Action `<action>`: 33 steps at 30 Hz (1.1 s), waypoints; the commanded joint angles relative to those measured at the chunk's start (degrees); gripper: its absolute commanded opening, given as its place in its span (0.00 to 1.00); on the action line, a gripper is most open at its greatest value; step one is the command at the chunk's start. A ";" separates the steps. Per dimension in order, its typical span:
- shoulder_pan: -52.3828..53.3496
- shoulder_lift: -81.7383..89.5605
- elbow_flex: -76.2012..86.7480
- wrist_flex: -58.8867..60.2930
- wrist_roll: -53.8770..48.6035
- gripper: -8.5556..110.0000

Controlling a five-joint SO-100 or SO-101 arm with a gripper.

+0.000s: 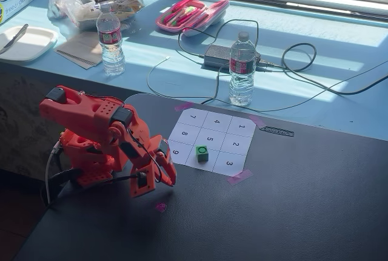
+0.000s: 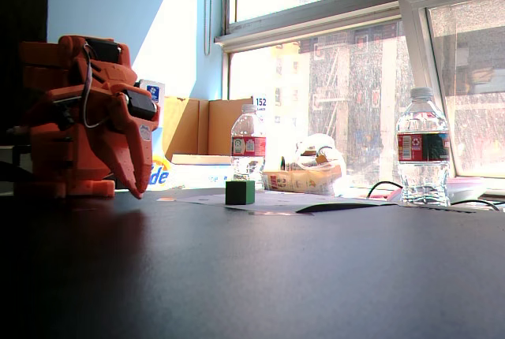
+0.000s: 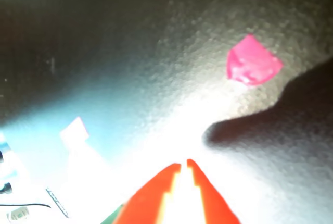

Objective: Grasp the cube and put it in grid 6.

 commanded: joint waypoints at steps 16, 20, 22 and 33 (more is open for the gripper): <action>-0.79 7.73 2.11 3.08 5.01 0.07; -0.62 8.09 2.46 2.99 5.10 0.07; -0.53 8.44 2.64 3.08 5.10 0.07; -0.44 9.76 3.43 3.25 5.10 0.10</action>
